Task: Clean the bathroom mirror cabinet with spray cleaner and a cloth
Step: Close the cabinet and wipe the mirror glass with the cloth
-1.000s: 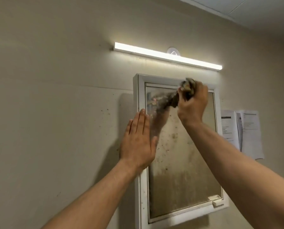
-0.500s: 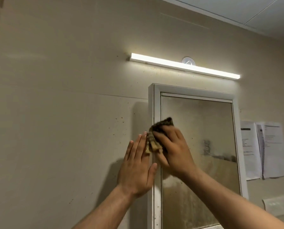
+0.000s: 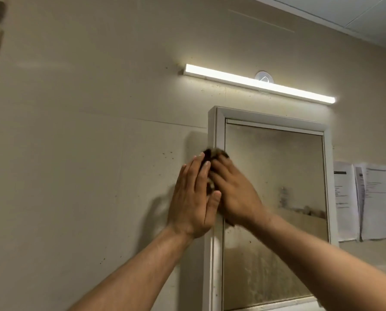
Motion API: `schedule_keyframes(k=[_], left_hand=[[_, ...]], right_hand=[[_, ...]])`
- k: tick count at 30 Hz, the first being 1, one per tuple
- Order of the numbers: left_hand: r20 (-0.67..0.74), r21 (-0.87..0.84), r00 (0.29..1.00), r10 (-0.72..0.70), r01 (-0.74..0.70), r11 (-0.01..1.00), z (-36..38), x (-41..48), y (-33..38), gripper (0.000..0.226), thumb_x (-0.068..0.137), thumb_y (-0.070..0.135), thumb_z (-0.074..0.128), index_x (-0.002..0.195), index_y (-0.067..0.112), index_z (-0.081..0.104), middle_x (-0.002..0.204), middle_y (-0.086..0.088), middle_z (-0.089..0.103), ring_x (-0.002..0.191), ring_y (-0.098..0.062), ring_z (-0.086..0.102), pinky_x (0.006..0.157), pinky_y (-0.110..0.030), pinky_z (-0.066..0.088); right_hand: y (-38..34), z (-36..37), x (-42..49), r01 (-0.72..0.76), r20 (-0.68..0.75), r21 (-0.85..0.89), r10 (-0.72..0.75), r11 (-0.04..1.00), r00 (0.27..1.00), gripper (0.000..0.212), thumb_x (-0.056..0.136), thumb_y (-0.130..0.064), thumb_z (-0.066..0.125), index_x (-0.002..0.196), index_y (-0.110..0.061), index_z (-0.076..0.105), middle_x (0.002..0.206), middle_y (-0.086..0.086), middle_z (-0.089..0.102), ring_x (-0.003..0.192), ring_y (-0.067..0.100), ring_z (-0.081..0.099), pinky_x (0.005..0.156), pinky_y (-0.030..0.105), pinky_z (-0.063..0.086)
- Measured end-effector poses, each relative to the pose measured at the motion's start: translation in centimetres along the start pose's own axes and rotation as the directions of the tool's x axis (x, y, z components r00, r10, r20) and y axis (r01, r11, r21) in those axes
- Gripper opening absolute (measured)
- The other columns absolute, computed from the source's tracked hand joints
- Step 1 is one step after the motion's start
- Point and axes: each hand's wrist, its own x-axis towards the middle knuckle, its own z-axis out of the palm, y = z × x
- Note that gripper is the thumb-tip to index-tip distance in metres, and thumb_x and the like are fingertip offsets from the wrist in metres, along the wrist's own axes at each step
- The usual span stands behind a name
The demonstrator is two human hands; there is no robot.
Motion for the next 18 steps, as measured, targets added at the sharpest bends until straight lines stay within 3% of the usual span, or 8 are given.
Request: schedule_keyframes(k=[5,7,10,13,16,18], left_hand=[[0.114,0.042,0.986,-0.122,0.118,0.992,0.3,0.4,0.7,0.072,0.105,0.055,0.018,0.164,0.014,0.014,0.173,-0.001,0.005,0.159,-0.010,-0.002,0.130,-0.039,0.006],[0.106,0.005,0.979,-0.174,0.174,0.985,0.5,0.9,0.9,0.074,0.104,0.056,0.013,0.165,0.014,0.010,0.173,0.000,0.003,0.158,-0.009,-0.003,0.130,-0.040,0.006],[0.069,-0.056,0.974,-0.218,0.222,0.973,1.0,1.8,0.9,0.074,0.104,0.056,0.014,0.165,0.016,0.003,0.173,0.000,0.001,0.158,-0.008,-0.005,0.130,-0.041,0.005],[0.007,-0.088,0.976,-0.218,0.217,0.972,1.3,2.9,0.9,0.074,0.104,0.052,0.018,0.165,0.014,0.002,0.173,-0.001,-0.001,0.158,-0.009,-0.005,0.130,-0.042,0.002],[-0.051,-0.122,0.966,-0.252,0.244,0.962,1.5,3.7,0.8,0.074,0.104,0.052,0.017,0.165,0.011,0.005,0.173,-0.004,0.001,0.159,-0.011,-0.003,0.130,-0.044,0.002],[-0.033,-0.104,0.971,-0.237,0.232,0.967,1.8,3.7,0.8,0.074,0.104,0.052,0.017,0.165,0.011,0.005,0.173,-0.004,0.000,0.159,-0.013,-0.003,0.129,-0.045,0.003]], right_hand=[[-1.6,1.5,-8.7,0.180,0.095,0.051,-0.184,0.982,0.978,0.058,0.110,-0.039,0.035,0.162,-0.019,0.021,0.171,0.006,0.013,0.157,0.029,0.015,0.123,0.052,0.027],[-0.4,0.5,-5.6,0.124,0.085,0.057,-0.128,0.991,0.988,0.057,0.110,-0.041,0.031,0.161,-0.018,0.023,0.170,0.007,0.016,0.157,0.026,0.014,0.124,0.050,0.025],[1.8,-1.8,2.0,-0.091,0.038,-0.002,0.091,0.996,0.995,0.057,0.109,-0.045,0.025,0.160,-0.019,0.028,0.168,0.006,0.018,0.157,0.022,0.009,0.126,0.048,0.020],[2.9,-2.5,6.2,-0.218,-0.007,-0.015,0.218,0.976,0.976,0.061,0.107,-0.047,0.026,0.161,-0.019,0.026,0.168,0.010,0.023,0.156,0.028,0.016,0.127,0.046,0.018],[0.9,-0.9,4.1,-0.281,-0.061,0.030,0.282,0.959,0.957,0.065,0.105,-0.049,0.020,0.161,-0.016,0.023,0.167,0.014,0.023,0.155,0.029,0.019,0.128,0.043,0.014],[-1.4,0.8,-1.0,-0.241,-0.051,0.084,0.246,0.967,0.968,0.060,0.108,-0.041,0.028,0.162,-0.015,0.022,0.166,0.013,0.026,0.154,0.027,0.022,0.127,0.046,0.018]])
